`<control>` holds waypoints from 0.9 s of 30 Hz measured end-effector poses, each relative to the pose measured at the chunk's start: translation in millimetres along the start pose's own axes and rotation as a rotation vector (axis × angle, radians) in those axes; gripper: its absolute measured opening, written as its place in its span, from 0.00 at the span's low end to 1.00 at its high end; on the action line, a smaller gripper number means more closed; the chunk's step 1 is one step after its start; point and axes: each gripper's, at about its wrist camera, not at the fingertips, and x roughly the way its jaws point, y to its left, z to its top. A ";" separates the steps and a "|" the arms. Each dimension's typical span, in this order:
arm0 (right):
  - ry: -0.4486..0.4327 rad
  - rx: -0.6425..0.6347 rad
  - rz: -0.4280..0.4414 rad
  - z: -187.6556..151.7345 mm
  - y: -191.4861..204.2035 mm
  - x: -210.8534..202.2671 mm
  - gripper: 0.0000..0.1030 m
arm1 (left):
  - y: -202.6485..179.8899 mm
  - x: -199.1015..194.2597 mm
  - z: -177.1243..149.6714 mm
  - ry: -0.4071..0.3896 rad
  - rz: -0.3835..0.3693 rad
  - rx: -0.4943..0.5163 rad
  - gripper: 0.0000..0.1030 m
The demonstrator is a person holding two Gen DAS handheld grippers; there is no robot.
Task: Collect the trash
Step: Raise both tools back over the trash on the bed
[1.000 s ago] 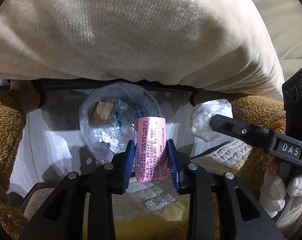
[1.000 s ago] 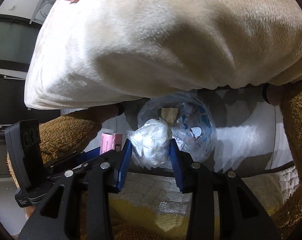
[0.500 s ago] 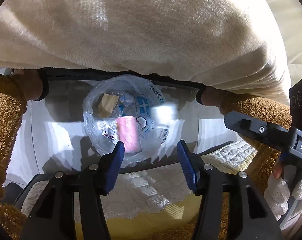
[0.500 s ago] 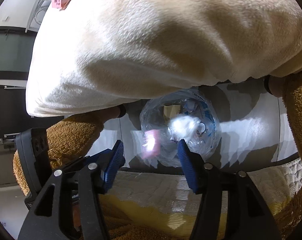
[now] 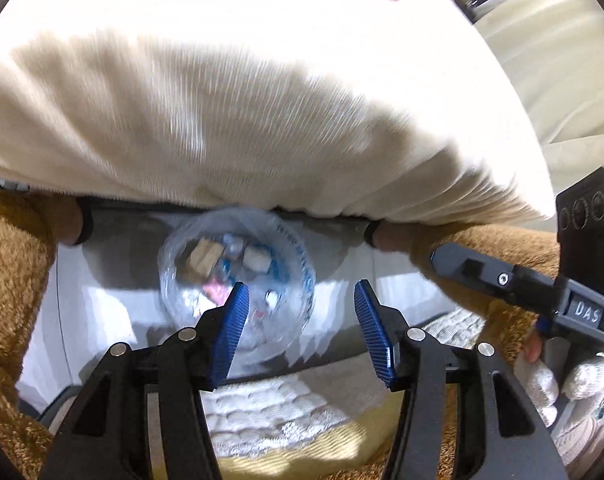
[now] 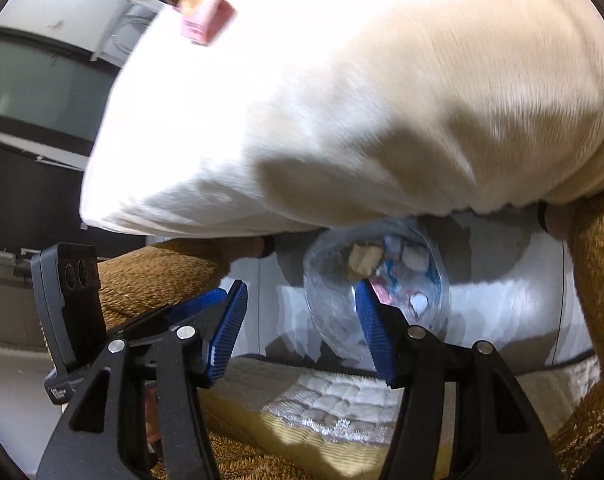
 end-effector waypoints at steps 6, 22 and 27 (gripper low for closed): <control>-0.143 -0.095 0.035 -5.8 13.5 -31.2 0.55 | -8.7 -32.8 1.7 -0.150 -0.051 0.044 0.52; -0.413 -0.317 0.008 25.7 48.2 -105.6 0.55 | -33.8 -111.8 26.4 -0.429 -0.035 0.226 0.59; -0.437 -0.386 -0.052 57.3 57.0 -110.0 0.55 | -29.4 -130.8 51.5 -0.472 -0.002 0.263 0.59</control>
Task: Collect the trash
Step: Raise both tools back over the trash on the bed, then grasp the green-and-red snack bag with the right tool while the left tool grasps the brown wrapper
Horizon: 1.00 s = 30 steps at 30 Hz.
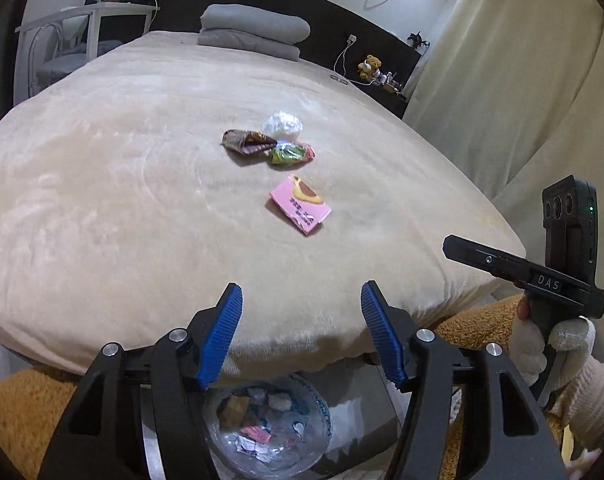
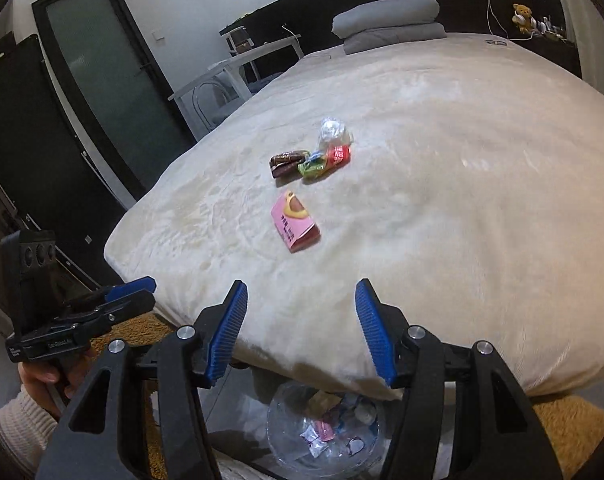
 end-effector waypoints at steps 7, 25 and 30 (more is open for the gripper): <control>0.011 -0.054 -0.051 43.5 -11.0 35.9 0.55 | 24.5 3.4 44.4 -0.041 0.028 -0.012 0.59; 0.084 -0.302 -0.155 104.0 -0.4 156.4 0.82 | 70.3 39.1 113.7 -0.051 0.050 -0.041 0.59; 0.119 -0.307 -0.154 114.5 -0.1 187.9 0.86 | 79.9 46.1 121.5 -0.044 0.055 -0.049 0.59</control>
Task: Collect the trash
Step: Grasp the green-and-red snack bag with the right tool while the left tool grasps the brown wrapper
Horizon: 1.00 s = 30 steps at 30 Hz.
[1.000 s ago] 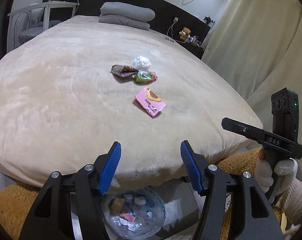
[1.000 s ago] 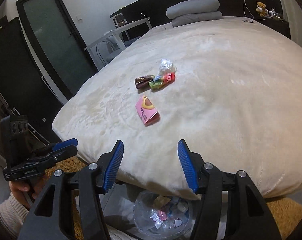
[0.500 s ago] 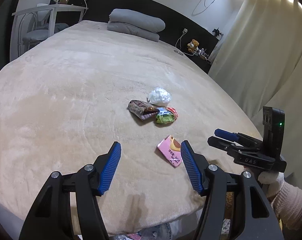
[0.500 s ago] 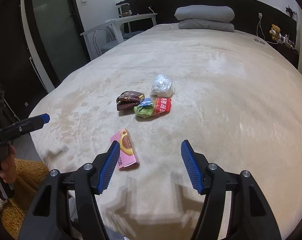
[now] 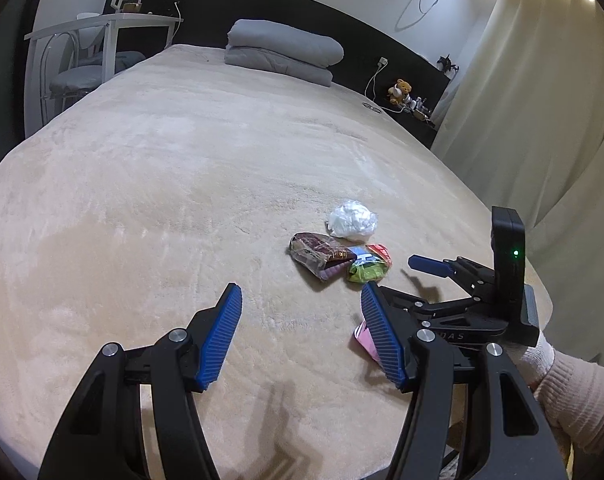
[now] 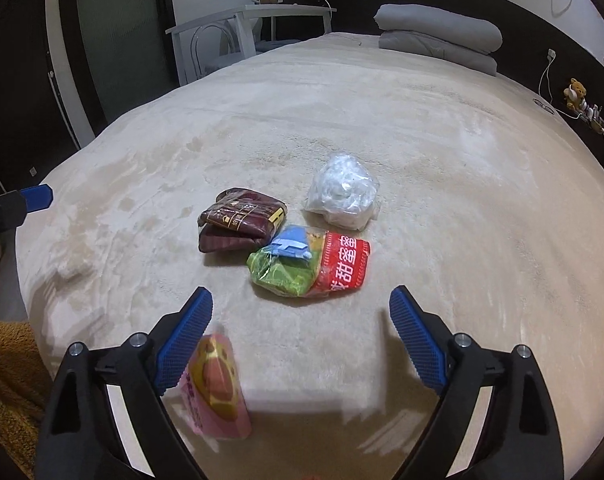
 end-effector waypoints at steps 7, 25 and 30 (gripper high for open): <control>0.031 -0.017 -0.037 13.8 5.2 27.6 0.86 | 1.9 6.1 0.3 0.015 -0.019 -0.016 0.59; -0.011 0.036 -0.062 12.3 -17.7 -8.2 0.68 | -10.5 34.4 0.5 0.054 -0.009 -0.030 0.76; -0.052 0.082 -0.057 8.0 -30.5 -35.2 0.68 | -21.7 55.7 6.4 0.069 -0.001 -0.012 0.76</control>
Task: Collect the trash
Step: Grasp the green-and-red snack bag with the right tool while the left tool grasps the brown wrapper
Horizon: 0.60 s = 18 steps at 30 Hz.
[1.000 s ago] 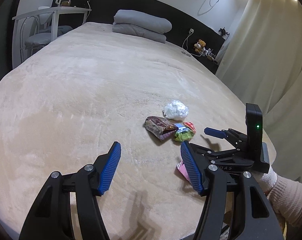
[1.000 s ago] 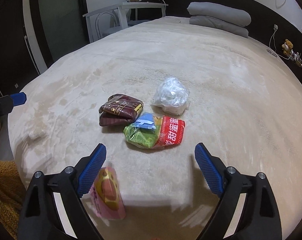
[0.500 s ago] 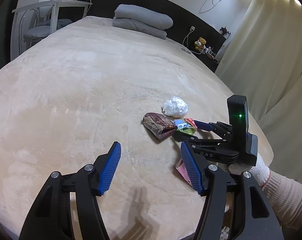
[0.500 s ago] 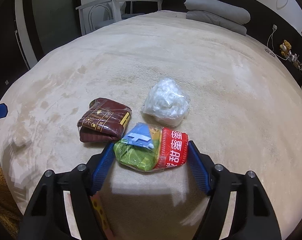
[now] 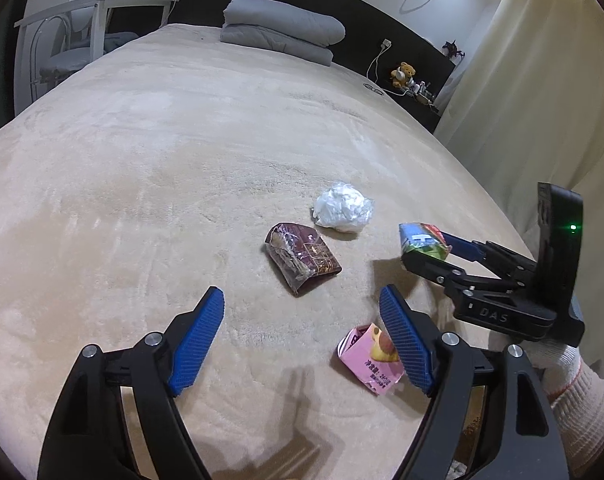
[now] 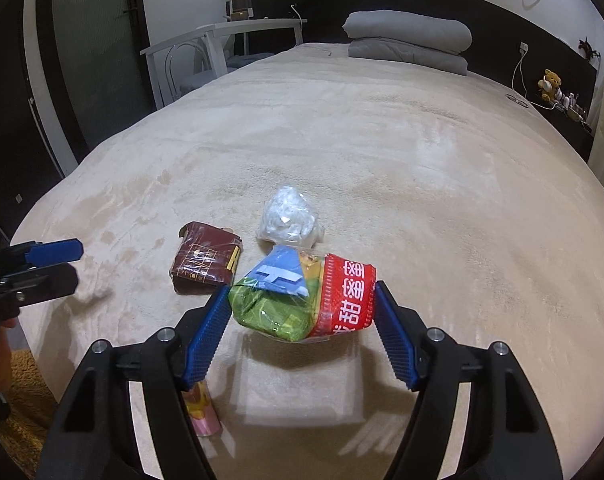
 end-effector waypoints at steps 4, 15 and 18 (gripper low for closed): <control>-0.024 0.032 -0.003 -3.0 -10.4 -18.9 0.68 | -4.1 18.4 7.8 0.012 0.016 -0.001 0.81; -0.047 0.090 -0.006 -12.0 -30.6 -49.6 0.68 | -11.6 83.8 28.4 0.110 0.029 -0.047 0.81; -0.045 0.097 -0.003 -12.9 -33.8 -52.7 0.68 | -14.0 100.0 27.8 0.143 0.063 -0.041 0.81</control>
